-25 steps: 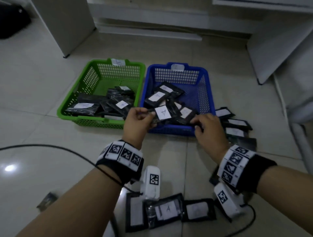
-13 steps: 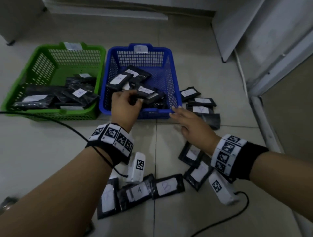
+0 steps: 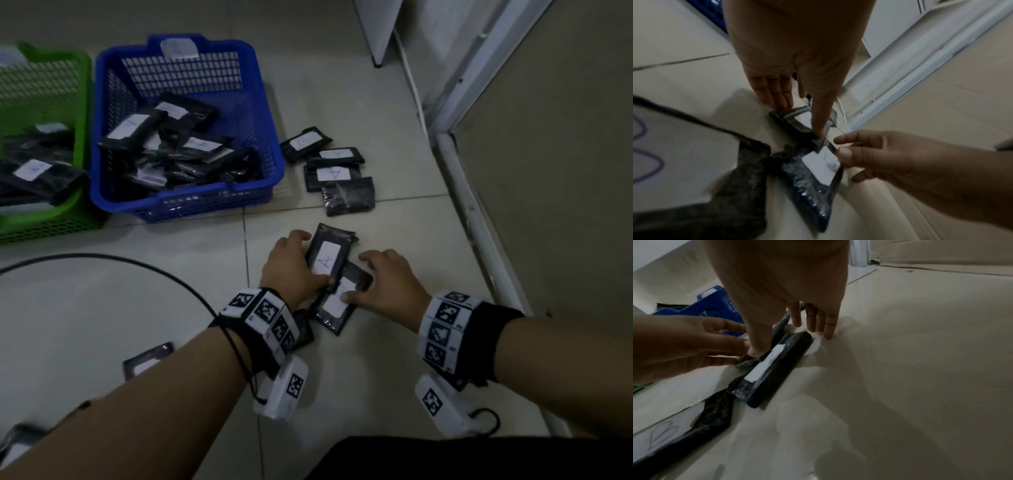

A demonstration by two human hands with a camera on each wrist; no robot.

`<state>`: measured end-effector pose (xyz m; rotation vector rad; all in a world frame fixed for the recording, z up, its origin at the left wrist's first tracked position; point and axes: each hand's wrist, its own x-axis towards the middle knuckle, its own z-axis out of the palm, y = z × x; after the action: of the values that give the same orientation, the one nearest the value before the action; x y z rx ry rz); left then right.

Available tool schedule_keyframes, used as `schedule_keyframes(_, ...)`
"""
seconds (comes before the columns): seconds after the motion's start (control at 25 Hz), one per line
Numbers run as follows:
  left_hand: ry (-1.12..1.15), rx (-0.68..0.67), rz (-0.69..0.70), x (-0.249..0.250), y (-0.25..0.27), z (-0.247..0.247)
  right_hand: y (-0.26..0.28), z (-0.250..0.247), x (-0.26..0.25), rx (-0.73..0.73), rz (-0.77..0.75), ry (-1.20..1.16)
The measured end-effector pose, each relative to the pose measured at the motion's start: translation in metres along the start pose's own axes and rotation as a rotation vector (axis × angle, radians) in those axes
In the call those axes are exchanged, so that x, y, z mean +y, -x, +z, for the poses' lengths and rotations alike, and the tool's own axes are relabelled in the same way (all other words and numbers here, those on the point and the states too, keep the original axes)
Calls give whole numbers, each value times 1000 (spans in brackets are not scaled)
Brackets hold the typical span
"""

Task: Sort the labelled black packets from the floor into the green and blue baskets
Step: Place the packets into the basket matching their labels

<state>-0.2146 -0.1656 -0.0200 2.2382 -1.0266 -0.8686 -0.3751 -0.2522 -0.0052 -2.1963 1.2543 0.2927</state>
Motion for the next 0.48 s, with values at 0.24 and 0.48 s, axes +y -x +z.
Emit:
schedule_keyframes(0.24, -94, -97, -195, -1, -9, 2, -3, 3, -6, -30, -29, 71)
schedule_keyframes(0.48, 213, -128, -133, -6, 6, -19, -12, -12, -9, -200, 13, -166)
